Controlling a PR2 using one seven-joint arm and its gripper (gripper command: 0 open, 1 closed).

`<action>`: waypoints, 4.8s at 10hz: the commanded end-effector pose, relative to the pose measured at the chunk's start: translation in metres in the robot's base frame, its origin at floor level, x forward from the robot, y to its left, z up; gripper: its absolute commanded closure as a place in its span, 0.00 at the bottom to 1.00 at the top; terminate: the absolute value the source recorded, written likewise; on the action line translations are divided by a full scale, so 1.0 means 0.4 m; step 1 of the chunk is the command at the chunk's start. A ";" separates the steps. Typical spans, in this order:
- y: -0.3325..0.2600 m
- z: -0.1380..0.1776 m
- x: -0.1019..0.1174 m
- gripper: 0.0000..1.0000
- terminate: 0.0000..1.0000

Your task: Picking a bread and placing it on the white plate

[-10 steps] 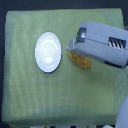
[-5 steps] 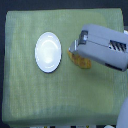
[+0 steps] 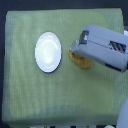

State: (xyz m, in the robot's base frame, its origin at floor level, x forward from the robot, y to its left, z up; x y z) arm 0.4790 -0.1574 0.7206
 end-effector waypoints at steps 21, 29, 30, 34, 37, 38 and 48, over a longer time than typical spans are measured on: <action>0.008 0.062 0.037 1.00 0.00; 0.037 0.189 0.036 1.00 0.00; 0.061 0.246 0.045 1.00 0.00; 0.248 0.335 0.081 1.00 0.00; 0.441 0.325 0.108 1.00 0.00; 0.473 0.313 0.108 1.00 0.00; 0.614 0.257 0.100 1.00 0.00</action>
State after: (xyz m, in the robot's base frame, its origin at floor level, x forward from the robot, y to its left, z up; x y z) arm 0.5210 0.0953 0.8256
